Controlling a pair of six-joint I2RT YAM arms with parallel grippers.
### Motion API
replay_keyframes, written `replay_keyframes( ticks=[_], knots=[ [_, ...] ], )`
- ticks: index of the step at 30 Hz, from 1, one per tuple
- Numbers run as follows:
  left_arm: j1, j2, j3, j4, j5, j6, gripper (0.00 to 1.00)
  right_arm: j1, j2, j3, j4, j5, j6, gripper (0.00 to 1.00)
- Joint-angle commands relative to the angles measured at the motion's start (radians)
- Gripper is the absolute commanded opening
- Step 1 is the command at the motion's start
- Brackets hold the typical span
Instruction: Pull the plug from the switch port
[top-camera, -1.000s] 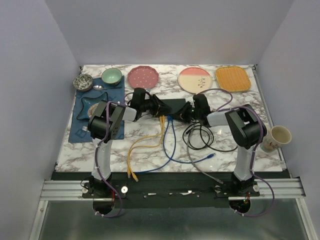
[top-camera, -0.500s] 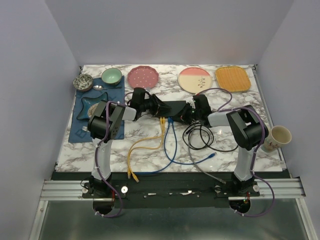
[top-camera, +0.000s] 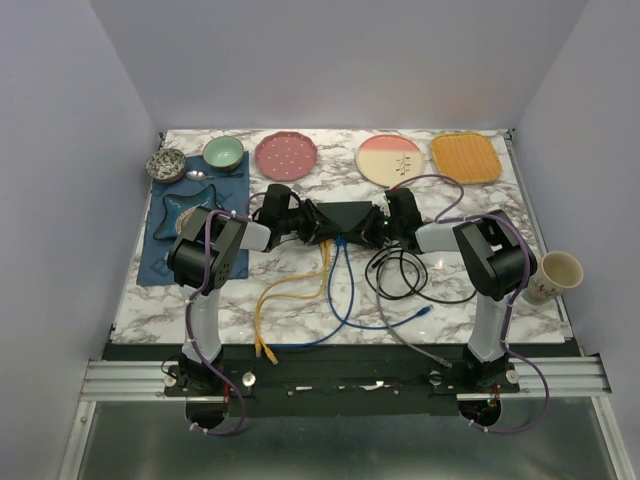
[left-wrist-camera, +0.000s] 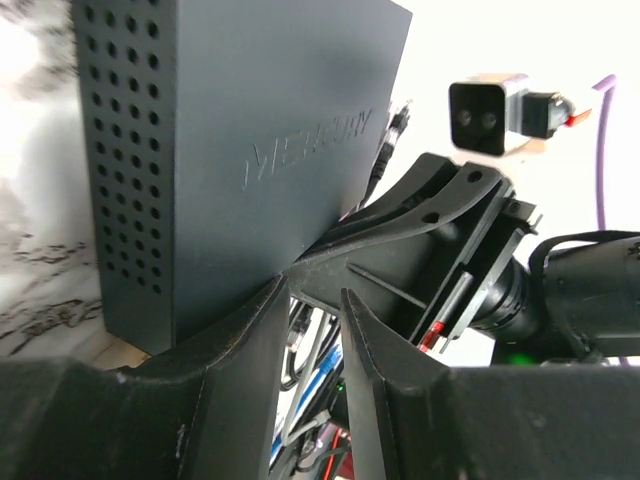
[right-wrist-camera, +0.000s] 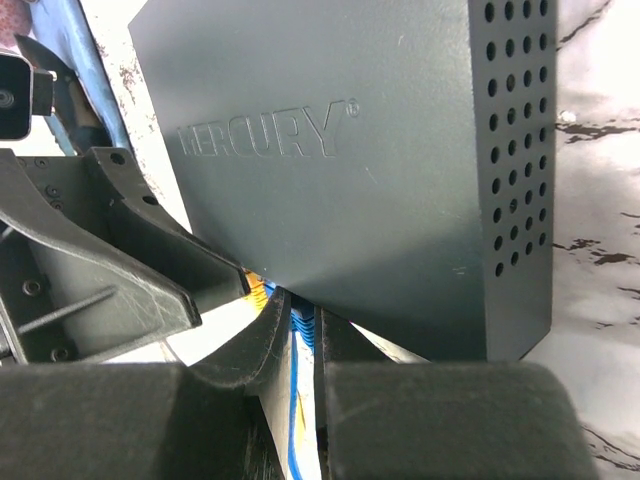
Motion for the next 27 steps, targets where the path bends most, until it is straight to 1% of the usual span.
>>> replay_keyframes(
  ticks=[1,6,7,8,11,18,20,27],
  knots=[
    [-0.024,0.001,0.038,-0.132,-0.04,0.056,0.42,0.004,0.006,-0.015,-0.147,0.03,-0.071,0.01],
    [-0.042,-0.045,0.057,-0.311,-0.152,0.138,0.42,0.004,-0.001,-0.007,-0.173,0.056,-0.12,0.01],
    [-0.042,-0.048,0.064,-0.342,-0.201,0.146,0.42,0.004,-0.001,-0.01,-0.174,0.062,-0.123,0.01],
    [-0.042,-0.049,0.071,-0.389,-0.218,0.151,0.42,0.004,-0.004,-0.01,-0.174,0.064,-0.126,0.01],
    [-0.038,-0.027,0.107,-0.458,-0.29,0.157,0.42,0.004,-0.009,-0.018,-0.183,0.07,-0.143,0.01],
    [-0.024,0.017,0.19,-0.486,-0.352,0.128,0.42,0.007,-0.04,-0.073,-0.186,0.059,-0.183,0.01],
    [-0.022,0.03,0.21,-0.526,-0.358,0.132,0.42,0.009,-0.044,-0.079,-0.193,0.049,-0.195,0.01],
    [-0.021,0.037,0.23,-0.512,-0.344,0.126,0.42,0.015,-0.08,-0.104,-0.197,0.055,-0.195,0.01]
  ],
)
